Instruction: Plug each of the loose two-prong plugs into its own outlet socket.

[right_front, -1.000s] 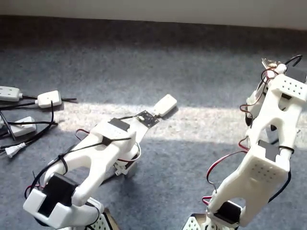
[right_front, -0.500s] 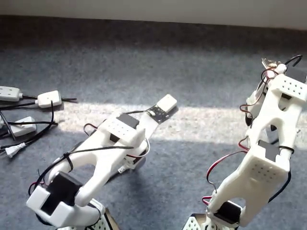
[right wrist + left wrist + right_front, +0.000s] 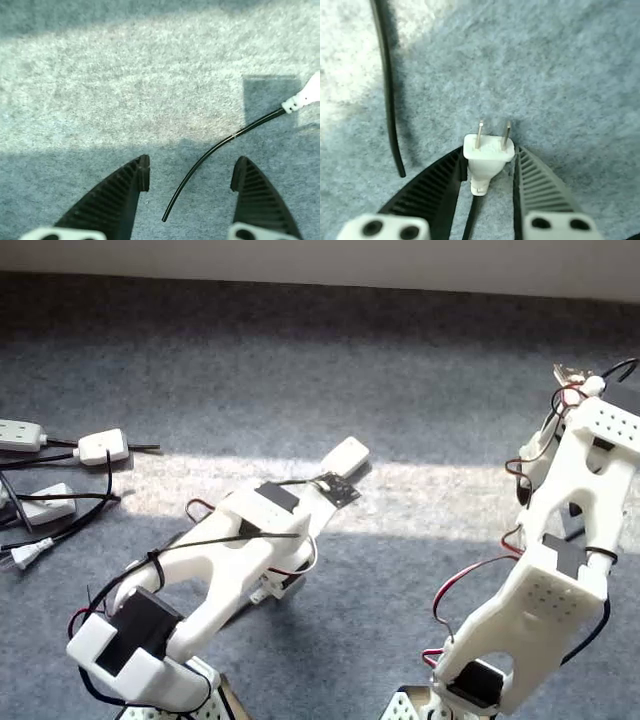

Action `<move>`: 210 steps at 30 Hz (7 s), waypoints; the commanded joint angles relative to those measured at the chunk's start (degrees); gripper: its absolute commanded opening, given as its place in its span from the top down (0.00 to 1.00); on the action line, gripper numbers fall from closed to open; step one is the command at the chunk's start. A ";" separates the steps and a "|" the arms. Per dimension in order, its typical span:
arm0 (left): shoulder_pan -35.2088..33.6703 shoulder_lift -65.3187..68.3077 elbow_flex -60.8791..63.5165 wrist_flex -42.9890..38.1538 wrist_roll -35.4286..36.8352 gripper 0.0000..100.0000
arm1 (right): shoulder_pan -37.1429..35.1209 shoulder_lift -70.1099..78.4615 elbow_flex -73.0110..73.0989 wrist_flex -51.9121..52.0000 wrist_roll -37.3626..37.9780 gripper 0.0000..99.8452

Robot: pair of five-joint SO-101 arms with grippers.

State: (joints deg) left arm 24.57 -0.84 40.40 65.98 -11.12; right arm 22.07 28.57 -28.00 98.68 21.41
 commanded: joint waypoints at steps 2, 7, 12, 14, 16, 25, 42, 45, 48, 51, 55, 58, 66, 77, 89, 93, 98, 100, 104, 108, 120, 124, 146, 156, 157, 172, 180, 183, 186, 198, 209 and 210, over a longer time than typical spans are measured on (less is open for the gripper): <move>0.31 0.04 -0.66 -2.20 -0.35 0.94 | 0.13 -3.74 -2.42 2.24 0.70 0.73; 0.31 -0.40 -0.75 -1.85 -2.46 1.00 | -0.40 -3.74 -2.42 2.24 0.62 0.73; -0.13 -10.51 -1.36 2.20 -6.33 1.00 | -1.45 -3.74 -2.42 2.24 0.53 0.73; -0.13 -17.71 -2.95 5.01 -6.33 1.00 | -2.33 -3.65 -2.42 2.24 0.53 0.73; -0.13 -25.71 -4.44 6.95 -6.42 1.00 | -3.65 -3.65 -2.42 2.24 0.44 0.73; 1.36 -52.97 9.36 0.44 -12.84 0.99 | -11.56 -3.82 2.07 2.24 0.44 0.73; 4.97 -100.97 56.84 -43.16 13.01 0.99 | -20.44 -3.91 -2.24 2.15 -10.46 0.99; 4.97 -101.14 56.84 -40.53 12.84 0.99 | -23.78 -4.00 -2.68 2.24 -10.37 0.99; 5.05 -101.14 56.84 -40.70 12.92 0.99 | -27.12 -5.85 -2.77 2.24 -10.46 0.99; 5.05 -100.88 56.84 -40.35 12.92 0.99 | -29.85 -11.74 -2.24 2.24 -13.36 0.99; 5.05 -97.01 57.10 -41.23 12.84 0.99 | -32.40 -23.08 -0.57 2.24 -14.95 0.99; 5.05 -92.88 57.27 -45.98 12.84 0.99 | -35.82 -31.60 5.76 2.24 -14.95 0.99; 5.05 -87.52 57.27 -51.78 13.01 0.99 | -46.46 -51.82 20.79 2.15 -10.02 0.99; 11.38 -87.08 57.27 -54.15 12.75 0.99 | -59.30 -64.13 32.57 2.24 -6.33 0.99; 11.65 -87.52 57.27 -54.33 12.84 0.99 | -65.63 -67.91 42.42 -4.44 -4.40 0.99; 11.65 -87.52 57.27 -54.33 12.84 0.99 | -63.60 -67.91 47.08 -11.74 -4.04 0.99; 11.65 -87.60 57.27 -54.33 12.84 0.99 | -58.42 -68.09 53.58 -21.14 1.93 0.99; 11.65 -87.60 57.27 -54.33 12.84 0.99 | -56.40 -68.00 54.90 -22.81 2.11 0.99; 11.65 -87.60 57.27 -54.33 12.84 0.99 | -52.00 -68.53 54.99 -22.90 4.04 0.99; 11.65 -87.60 57.27 -54.33 12.84 0.99 | -46.99 -68.44 55.43 -23.08 7.91 0.99; 11.47 -87.60 57.27 -54.33 12.84 0.99 | -40.66 -67.91 57.98 -26.42 12.48 0.99; 11.38 -87.60 57.27 -54.33 12.84 0.99 | -39.78 -67.91 60.35 -28.44 12.57 0.99; 11.65 -87.16 57.27 -54.33 12.84 0.99 | -51.65 -67.56 40.13 -13.49 7.56 0.99; 11.21 -87.52 57.27 -54.33 12.84 0.99 | -51.03 -64.57 53.49 -21.41 7.65 0.99; 11.21 -87.52 57.27 -54.33 12.84 0.99 | -49.98 -64.40 54.64 -22.37 7.74 0.99; 11.21 -87.60 57.27 -54.33 12.84 0.99 | -40.84 -54.29 63.52 -35.30 11.16 0.99; 11.12 -87.60 57.27 -54.33 12.84 0.99 | -40.75 -49.54 63.43 -36.18 11.16 0.99; 11.12 -87.60 57.27 -54.33 12.84 0.99 | -40.75 -52.09 63.34 -36.09 10.99 0.99; 11.12 -87.60 57.27 -54.33 12.84 0.99 | -38.81 -56.92 63.43 -34.95 10.99 0.99; 11.12 -87.60 57.27 -54.33 12.84 0.99 | -36.18 -72.57 58.51 -27.82 10.99 0.99; -4.53 -87.08 46.55 -42.55 13.19 0.99 | -25.27 -72.48 59.82 -23.78 -1.85 0.99; -5.14 -86.99 44.09 -39.56 13.19 0.99 | -25.27 -72.48 61.49 -22.90 -2.99 0.99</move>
State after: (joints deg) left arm 24.22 -88.22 94.29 16.40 1.36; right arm -5.01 -42.81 33.36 73.80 22.37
